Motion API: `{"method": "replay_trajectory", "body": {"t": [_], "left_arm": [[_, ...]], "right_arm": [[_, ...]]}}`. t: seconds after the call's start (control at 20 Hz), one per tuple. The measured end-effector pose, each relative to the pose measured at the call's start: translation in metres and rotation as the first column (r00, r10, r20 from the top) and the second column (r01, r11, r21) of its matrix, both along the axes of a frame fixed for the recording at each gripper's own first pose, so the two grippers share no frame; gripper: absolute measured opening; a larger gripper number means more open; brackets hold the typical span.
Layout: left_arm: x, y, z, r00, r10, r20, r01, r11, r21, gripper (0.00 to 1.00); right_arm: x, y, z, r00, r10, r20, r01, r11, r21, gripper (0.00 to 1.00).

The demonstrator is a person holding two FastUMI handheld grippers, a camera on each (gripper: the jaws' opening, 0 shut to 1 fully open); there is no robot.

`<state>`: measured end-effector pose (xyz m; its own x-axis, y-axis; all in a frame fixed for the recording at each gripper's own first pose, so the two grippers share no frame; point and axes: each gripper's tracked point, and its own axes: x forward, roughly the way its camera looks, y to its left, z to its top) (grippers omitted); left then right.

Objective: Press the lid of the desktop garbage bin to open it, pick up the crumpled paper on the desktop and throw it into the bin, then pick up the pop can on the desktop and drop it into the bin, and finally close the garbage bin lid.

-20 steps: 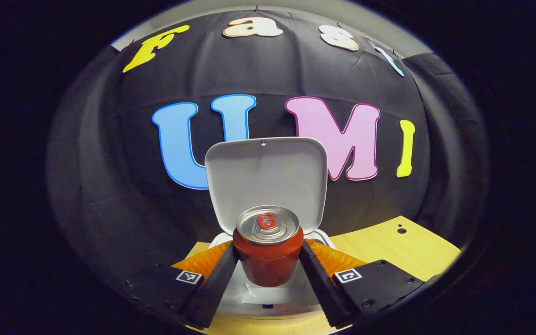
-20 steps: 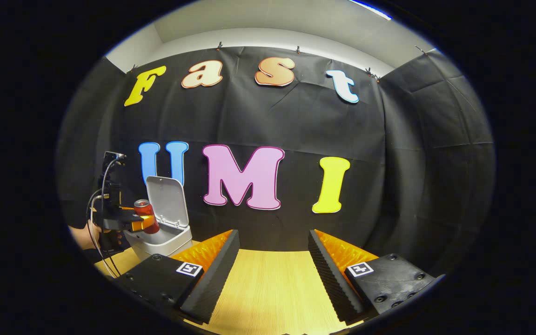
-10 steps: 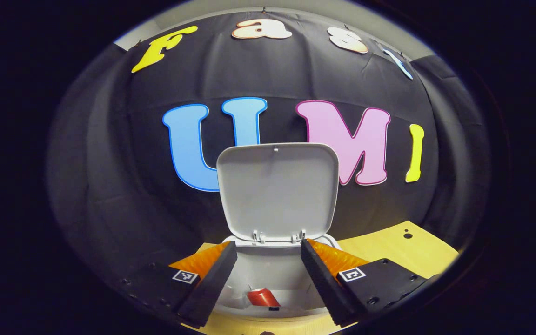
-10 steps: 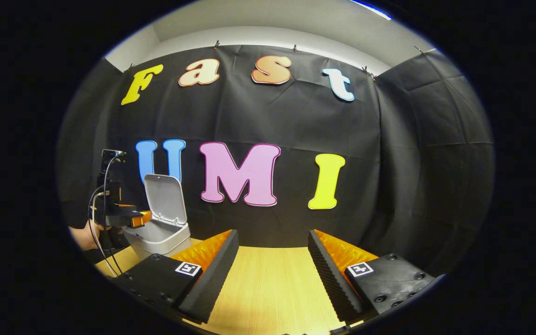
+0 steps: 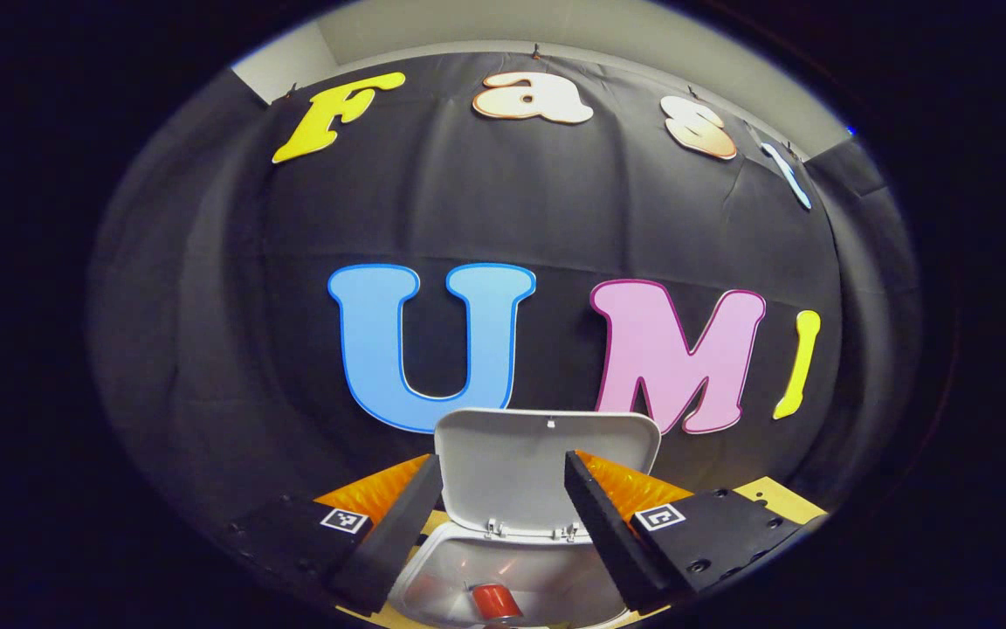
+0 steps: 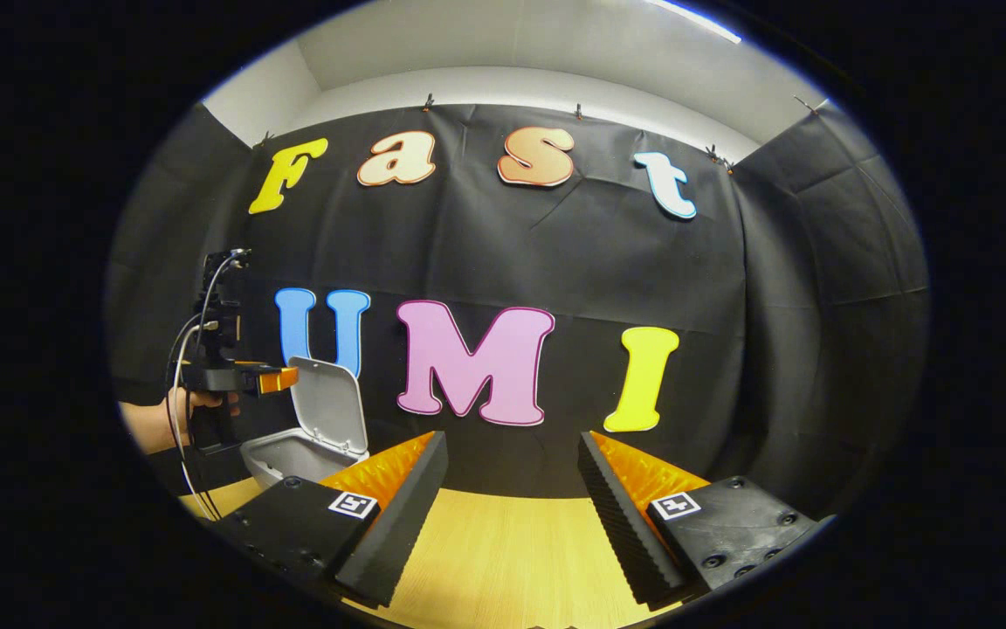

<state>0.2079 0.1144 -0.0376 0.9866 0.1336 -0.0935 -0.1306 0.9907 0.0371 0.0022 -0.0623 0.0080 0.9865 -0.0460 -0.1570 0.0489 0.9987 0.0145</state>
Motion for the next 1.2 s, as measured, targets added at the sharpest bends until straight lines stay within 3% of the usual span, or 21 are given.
{"method": "replay_trajectory", "body": {"t": [0.3, 0.6, 0.75, 1.2], "left_arm": [[0.033, -0.013, 0.035, 0.994, -0.05, 0.095, 0.043, 0.996, 0.075, 0.94], [0.077, -0.015, 0.027, 0.993, -0.09, 0.076, 0.084, 0.994, 0.075, 0.94], [0.089, -0.018, 0.006, 0.994, -0.11, -0.002, 0.11, 0.992, 0.053, 0.93], [0.033, -0.018, -0.008, 0.987, -0.107, -0.121, 0.111, 0.994, 0.021, 0.98]], "right_arm": [[-0.001, 0.006, -0.012, 1.0, 0.008, -0.027, -0.008, 1.0, -0.005, 0.98], [-0.011, -0.004, -0.036, 0.995, -0.03, -0.092, 0.031, 0.999, 0.007, 0.98], [-0.014, -0.012, -0.048, 0.991, -0.052, -0.121, 0.055, 0.998, 0.02, 0.98], [-0.017, -0.009, -0.053, 0.991, -0.048, -0.122, 0.052, 0.998, 0.028, 0.98]]}}
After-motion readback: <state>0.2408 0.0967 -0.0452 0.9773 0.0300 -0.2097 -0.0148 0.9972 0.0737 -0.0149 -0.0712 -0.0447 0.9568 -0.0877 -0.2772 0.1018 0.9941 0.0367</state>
